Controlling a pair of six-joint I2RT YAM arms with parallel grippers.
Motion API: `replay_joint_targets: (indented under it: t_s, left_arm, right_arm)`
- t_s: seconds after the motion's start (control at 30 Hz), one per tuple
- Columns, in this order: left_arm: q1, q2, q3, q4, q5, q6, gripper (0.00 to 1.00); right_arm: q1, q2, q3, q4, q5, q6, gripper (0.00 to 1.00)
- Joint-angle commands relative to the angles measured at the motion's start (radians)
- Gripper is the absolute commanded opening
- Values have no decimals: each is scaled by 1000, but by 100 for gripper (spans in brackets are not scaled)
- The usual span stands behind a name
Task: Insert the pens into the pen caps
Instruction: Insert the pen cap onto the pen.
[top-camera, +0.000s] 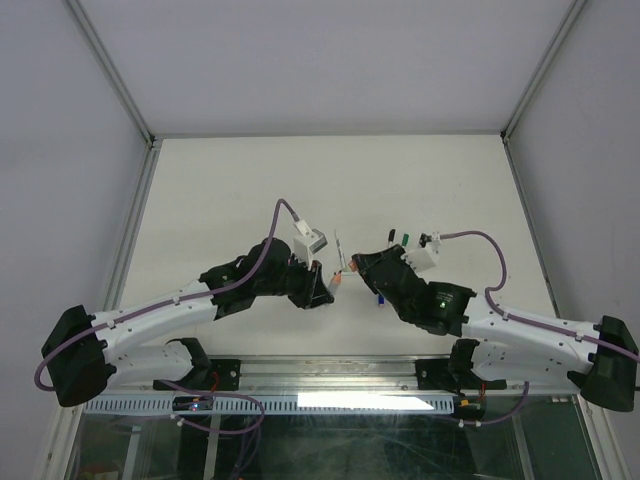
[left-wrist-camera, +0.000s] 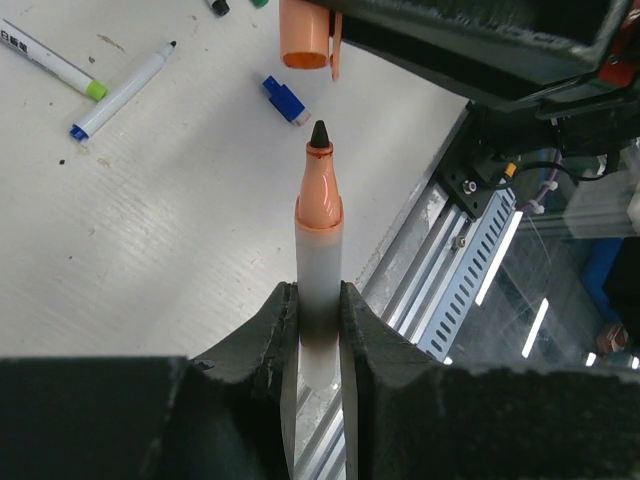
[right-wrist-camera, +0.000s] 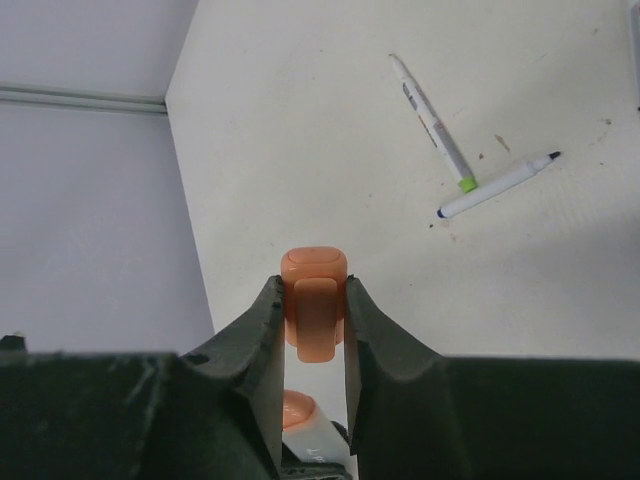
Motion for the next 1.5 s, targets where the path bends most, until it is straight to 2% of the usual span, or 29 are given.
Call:
replay_joint_targets:
  t_s: [0.0,0.17,0.9,1.47]
  left_arm:
    - [-12,9,27,62,34,28,0]
    - [-14,25,31,62,36,28,0]
    - [-14,2,23,61,2,15,0]
    - [-14,15,20,62,-30,-9,0]
  right_arm:
    - [-1,-35,-7,128,71,-24,0]
    - [0,-33,-12,187,53,-75,0]
    - [-1,10,4,206,-48,-159,0]
    - [-1,-22,-22,226,-80,-201,0]
